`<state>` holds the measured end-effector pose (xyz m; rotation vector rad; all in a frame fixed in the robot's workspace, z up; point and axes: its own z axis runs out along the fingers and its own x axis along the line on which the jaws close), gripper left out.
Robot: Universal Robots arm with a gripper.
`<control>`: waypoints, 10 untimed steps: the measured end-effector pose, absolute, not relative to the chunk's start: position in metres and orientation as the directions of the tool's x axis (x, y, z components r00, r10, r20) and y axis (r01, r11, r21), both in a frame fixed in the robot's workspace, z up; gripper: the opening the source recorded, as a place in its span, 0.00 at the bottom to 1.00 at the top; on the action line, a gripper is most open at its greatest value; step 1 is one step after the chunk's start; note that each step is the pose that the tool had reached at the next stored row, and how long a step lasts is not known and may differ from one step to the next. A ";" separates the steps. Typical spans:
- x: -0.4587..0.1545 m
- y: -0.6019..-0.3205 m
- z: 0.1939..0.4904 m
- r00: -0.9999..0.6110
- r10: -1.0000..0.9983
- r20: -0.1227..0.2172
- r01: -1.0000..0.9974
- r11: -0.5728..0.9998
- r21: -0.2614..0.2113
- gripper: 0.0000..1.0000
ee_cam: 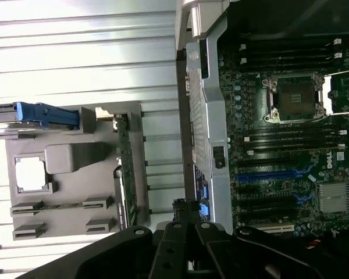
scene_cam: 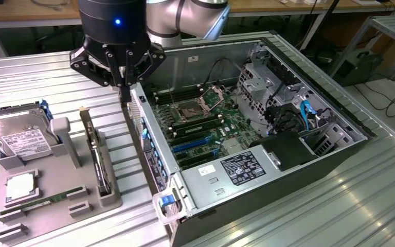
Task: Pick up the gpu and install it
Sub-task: 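Reach for the gpu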
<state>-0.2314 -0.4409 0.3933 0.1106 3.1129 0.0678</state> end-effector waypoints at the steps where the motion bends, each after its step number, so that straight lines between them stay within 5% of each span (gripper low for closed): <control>1: -0.234 -0.441 0.393 -0.997 0.071 -0.024 0.070 0.997 0.044 0.11; 10: -0.243 -0.433 0.393 -0.998 0.065 -0.024 0.063 0.997 0.044 0.11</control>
